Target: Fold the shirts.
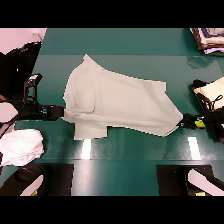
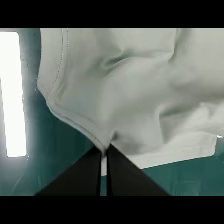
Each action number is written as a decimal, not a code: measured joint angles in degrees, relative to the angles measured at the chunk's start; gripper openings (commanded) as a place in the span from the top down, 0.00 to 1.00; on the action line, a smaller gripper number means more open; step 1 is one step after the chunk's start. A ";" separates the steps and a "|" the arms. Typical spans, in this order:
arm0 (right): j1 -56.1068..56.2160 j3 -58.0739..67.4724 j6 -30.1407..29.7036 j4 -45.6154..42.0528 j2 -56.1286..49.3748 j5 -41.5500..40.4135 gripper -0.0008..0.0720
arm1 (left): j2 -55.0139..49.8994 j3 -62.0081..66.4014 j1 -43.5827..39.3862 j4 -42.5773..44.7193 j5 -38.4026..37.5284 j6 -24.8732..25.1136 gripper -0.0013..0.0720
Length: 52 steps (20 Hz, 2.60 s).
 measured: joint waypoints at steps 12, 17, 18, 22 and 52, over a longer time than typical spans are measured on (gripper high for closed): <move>-0.92 0.00 -0.02 -4.72 0.24 1.70 0.57 | 0.02 0.00 0.00 -0.50 -0.02 0.83 0.95; -0.94 0.00 -0.98 -3.13 -4.20 0.44 0.58 | 0.00 0.00 0.00 -0.72 -0.04 1.38 0.95; -0.94 0.02 -1.09 -2.51 -4.81 0.17 0.60 | 0.00 0.00 0.00 -0.76 -0.02 1.40 0.95; -0.94 0.07 -1.46 -1.92 -6.08 -0.33 0.73 | 0.02 0.00 0.00 -1.01 -0.04 1.46 0.95; -0.94 75.10 6.43 -7.06 17.77 -4.31 0.97 | -0.37 79.23 0.00 -1.77 11.85 7.43 0.95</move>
